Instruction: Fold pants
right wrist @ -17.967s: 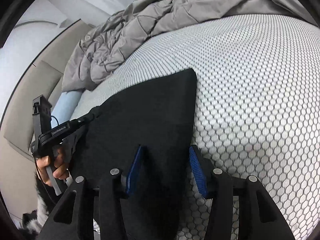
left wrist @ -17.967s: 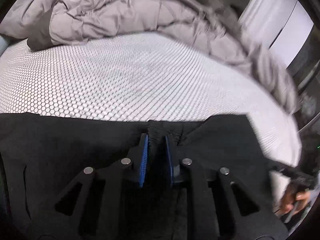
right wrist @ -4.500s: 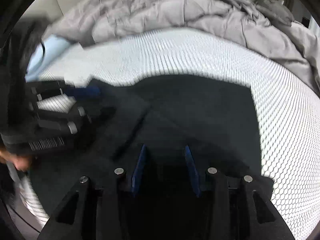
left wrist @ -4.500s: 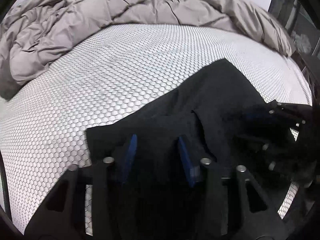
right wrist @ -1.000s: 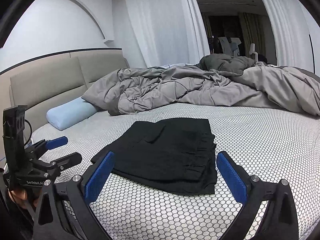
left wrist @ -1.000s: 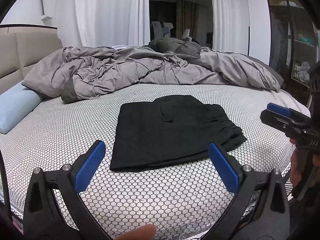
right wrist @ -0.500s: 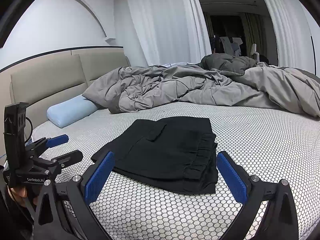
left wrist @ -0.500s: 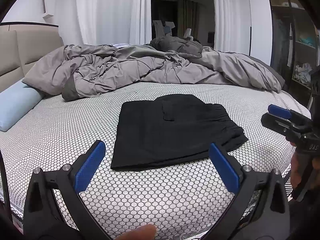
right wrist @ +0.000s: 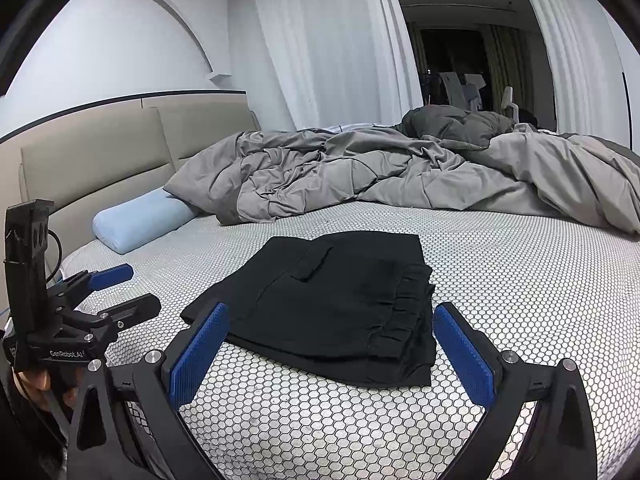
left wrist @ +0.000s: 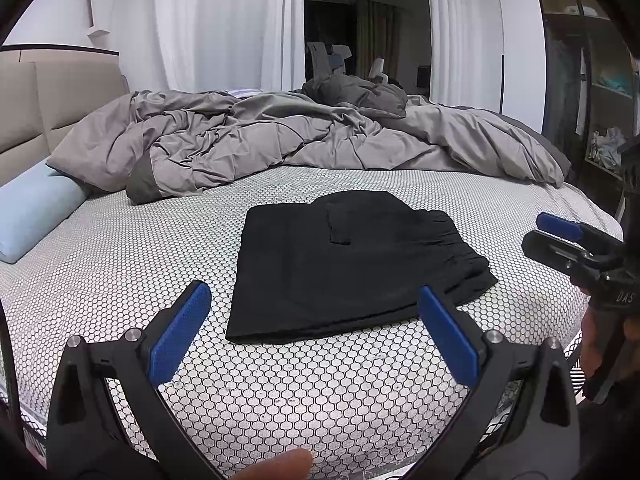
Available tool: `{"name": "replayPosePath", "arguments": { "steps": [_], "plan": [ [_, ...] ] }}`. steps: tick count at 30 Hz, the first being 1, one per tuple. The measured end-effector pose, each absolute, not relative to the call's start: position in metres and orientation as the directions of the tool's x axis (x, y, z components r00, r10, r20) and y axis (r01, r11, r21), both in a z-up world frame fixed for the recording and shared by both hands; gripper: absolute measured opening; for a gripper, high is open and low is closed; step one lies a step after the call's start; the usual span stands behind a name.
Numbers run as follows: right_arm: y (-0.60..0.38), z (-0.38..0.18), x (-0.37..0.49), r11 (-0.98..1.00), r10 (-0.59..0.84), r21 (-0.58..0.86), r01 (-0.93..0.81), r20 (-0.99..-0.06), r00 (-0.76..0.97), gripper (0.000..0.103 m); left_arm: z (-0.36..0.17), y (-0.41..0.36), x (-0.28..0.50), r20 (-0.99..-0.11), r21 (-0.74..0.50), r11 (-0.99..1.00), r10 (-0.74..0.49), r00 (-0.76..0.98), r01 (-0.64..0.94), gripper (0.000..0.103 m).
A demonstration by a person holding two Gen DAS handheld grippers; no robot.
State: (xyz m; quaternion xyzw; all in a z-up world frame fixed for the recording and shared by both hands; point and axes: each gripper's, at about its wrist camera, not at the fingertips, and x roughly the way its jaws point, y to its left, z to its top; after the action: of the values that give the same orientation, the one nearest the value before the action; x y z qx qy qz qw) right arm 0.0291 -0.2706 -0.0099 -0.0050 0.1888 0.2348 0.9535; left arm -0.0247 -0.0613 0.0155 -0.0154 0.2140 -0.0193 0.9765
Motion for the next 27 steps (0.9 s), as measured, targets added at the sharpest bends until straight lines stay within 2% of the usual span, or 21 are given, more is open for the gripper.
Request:
{"name": "replayPosePath", "arguments": {
  "steps": [27],
  "plan": [
    [-0.2662, -0.0111, 0.0273, 0.889, 0.445, 0.068, -0.452, -0.360, 0.820, 0.103, 0.0174, -0.0600, -0.0287, -0.405, -0.051, 0.999, -0.026, 0.914, 0.006, 0.103]
  ]
}}
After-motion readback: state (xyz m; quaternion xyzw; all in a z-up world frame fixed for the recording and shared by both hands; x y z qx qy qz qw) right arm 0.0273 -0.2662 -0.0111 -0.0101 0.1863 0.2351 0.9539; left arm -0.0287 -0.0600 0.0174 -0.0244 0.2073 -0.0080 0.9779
